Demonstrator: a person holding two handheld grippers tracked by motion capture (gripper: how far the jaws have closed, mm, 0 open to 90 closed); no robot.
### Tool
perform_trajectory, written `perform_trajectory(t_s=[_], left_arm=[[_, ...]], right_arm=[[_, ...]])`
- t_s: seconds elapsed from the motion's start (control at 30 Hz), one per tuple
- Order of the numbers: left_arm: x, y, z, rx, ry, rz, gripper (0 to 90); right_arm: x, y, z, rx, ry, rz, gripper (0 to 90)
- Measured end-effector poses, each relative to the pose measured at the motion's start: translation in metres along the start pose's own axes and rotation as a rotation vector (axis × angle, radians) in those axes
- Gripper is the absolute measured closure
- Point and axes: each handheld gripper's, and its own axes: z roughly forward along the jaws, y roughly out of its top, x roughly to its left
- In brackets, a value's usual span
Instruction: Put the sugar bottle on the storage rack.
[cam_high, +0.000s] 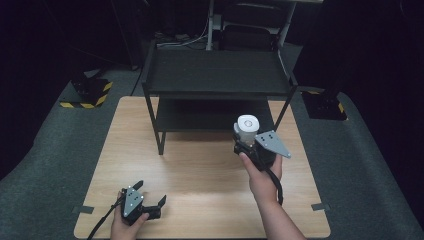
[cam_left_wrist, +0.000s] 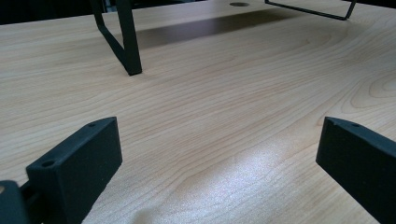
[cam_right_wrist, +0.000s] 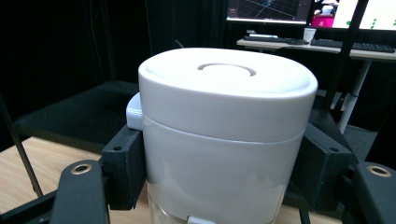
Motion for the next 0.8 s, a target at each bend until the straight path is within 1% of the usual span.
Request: perform_trajectory(t_s=[0.03,0.07,0.1,0.13,0.3,0.47,0.5,0.7,0.73,0.8], left_arm=[[0.0,0.0,0.0,0.0,-0.001,0.0,0.5],[0.0,0.0,0.0,0.0,-0.001,0.0,0.5],[0.0,0.0,0.0,0.0,-0.002,-0.002,0.5],[0.0,0.0,0.0,0.0,-0.002,-0.002,0.5],[0.001,0.0,0.0,-0.001,-0.004,-0.003,0.5],[0.001,0.0,0.0,-0.001,-0.006,-0.005,0.5],[0.001,0.0,0.0,0.0,-0.007,-0.006,0.5],[0.002,-0.001,0.0,-0.004,-0.008,-0.007,0.5],[0.002,-0.001,0.0,-0.004,-0.008,-0.007,0.5],[0.002,-0.001,0.0,-0.004,-0.009,-0.006,0.5]], right_arm=[[0.001,0.006,0.003,0.0,-0.001,-0.001,30.2],[0.001,0.006,0.003,0.0,-0.001,-0.001,30.2],[0.001,0.011,0.007,0.002,-0.002,0.001,30.2],[0.001,0.011,0.007,0.002,-0.002,0.001,30.2],[0.0,0.022,0.017,0.008,-0.006,0.01,30.2],[0.0,0.032,0.033,0.013,-0.017,0.003,30.2],[0.0,0.032,0.033,0.013,-0.017,0.003,30.2],[0.001,0.036,0.049,0.022,-0.033,-0.002,30.1],[0.001,0.037,0.055,0.025,-0.039,-0.007,30.1],[0.001,0.037,0.058,0.026,-0.043,-0.006,30.1]])
